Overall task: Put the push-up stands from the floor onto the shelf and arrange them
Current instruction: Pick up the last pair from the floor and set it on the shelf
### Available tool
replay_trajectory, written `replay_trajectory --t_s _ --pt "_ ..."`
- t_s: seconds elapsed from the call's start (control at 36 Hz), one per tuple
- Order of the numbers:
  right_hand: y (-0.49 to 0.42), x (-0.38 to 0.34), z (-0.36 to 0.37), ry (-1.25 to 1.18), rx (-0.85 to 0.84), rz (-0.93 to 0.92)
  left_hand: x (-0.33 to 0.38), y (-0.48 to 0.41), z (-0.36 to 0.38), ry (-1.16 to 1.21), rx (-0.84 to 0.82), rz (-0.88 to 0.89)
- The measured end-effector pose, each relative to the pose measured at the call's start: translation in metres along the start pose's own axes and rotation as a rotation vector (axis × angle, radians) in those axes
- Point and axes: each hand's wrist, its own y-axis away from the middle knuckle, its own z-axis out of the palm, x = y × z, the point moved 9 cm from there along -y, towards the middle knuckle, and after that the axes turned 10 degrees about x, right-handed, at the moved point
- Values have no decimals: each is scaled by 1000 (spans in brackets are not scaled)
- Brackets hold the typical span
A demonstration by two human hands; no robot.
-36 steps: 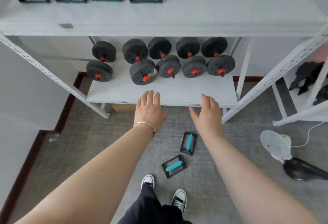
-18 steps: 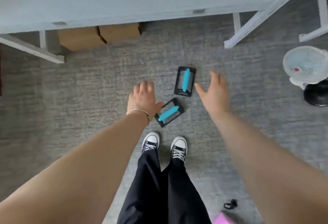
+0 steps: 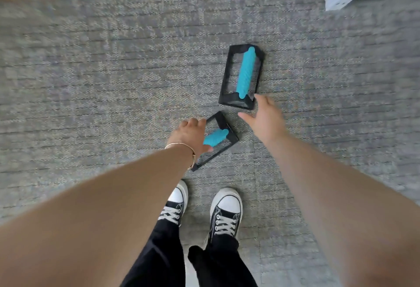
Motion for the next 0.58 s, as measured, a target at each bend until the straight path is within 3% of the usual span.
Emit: replay_trajectory --t_s 0.28,0.44,0.58 --pt "-47 14 53 -254 13 189 -12 -34 58 221 -60 -116" --pt "-47 21 60 -393 -42 221 -18 -31 57 379 -37 -166" --pt "-33 14 42 -350 -57 174 -26 -20 42 403 -17 -213"
